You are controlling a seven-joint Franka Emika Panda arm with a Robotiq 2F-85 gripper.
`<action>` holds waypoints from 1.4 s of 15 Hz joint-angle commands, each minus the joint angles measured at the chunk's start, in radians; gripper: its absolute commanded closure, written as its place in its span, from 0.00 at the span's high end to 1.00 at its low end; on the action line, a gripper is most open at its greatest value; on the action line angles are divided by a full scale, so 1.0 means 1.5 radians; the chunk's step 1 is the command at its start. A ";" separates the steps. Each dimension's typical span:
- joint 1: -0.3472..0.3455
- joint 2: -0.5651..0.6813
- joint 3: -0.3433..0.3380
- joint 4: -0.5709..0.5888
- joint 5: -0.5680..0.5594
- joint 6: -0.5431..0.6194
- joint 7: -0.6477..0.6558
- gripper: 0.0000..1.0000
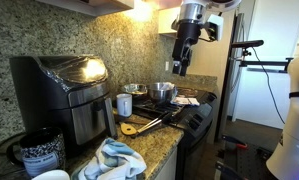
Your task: Open and then close the drawer of the air fryer
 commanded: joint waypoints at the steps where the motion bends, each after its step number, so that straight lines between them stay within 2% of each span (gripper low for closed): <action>1: -0.011 0.041 0.007 0.002 0.001 0.023 -0.009 1.00; 5: 0.004 0.130 0.006 0.004 0.010 0.090 -0.047 1.00; 8: 0.027 0.219 0.004 0.015 0.046 0.167 -0.097 1.00; 10: 0.048 0.277 0.008 0.022 0.086 0.229 -0.146 1.00; 13: 0.088 0.361 0.024 0.050 0.211 0.318 -0.246 1.00; 14: 0.086 0.376 0.034 0.069 0.228 0.309 -0.265 1.00; 15: 0.061 0.333 0.040 0.027 0.188 0.301 -0.226 1.00; 18: 0.063 0.377 0.060 0.063 0.207 0.305 -0.241 1.00; 21: 0.061 0.380 0.059 0.069 0.207 0.305 -0.246 1.00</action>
